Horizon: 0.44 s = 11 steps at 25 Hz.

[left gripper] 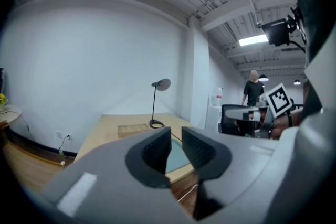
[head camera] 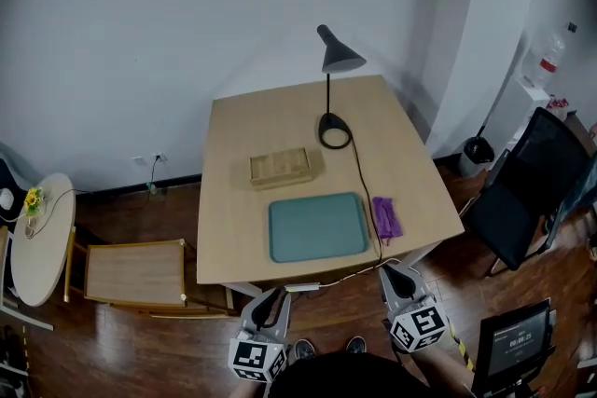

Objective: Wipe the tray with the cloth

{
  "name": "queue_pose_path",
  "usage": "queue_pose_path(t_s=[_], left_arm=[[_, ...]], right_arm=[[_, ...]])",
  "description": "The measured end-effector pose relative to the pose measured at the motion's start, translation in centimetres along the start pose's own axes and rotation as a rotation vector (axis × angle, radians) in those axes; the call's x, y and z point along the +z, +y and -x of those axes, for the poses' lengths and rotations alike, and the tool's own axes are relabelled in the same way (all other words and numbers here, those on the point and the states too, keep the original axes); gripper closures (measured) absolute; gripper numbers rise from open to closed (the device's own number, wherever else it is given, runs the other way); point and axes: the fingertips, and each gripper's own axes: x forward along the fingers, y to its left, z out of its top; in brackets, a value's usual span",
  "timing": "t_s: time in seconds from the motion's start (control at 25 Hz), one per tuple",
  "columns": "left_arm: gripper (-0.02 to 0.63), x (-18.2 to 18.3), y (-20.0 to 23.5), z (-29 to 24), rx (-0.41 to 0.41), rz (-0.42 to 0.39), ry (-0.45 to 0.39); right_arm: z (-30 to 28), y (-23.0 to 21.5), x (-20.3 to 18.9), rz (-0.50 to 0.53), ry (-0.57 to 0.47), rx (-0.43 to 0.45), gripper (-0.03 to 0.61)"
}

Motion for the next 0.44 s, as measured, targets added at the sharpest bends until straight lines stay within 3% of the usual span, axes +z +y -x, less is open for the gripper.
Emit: queue_pose_path(t_s=[0.44], left_arm=[[0.527,0.5,0.7,-1.6,-0.011,-0.034,-0.037]], right_arm=[[-1.8,-0.4,0.4,0.037,-0.029,0.023,0.574]])
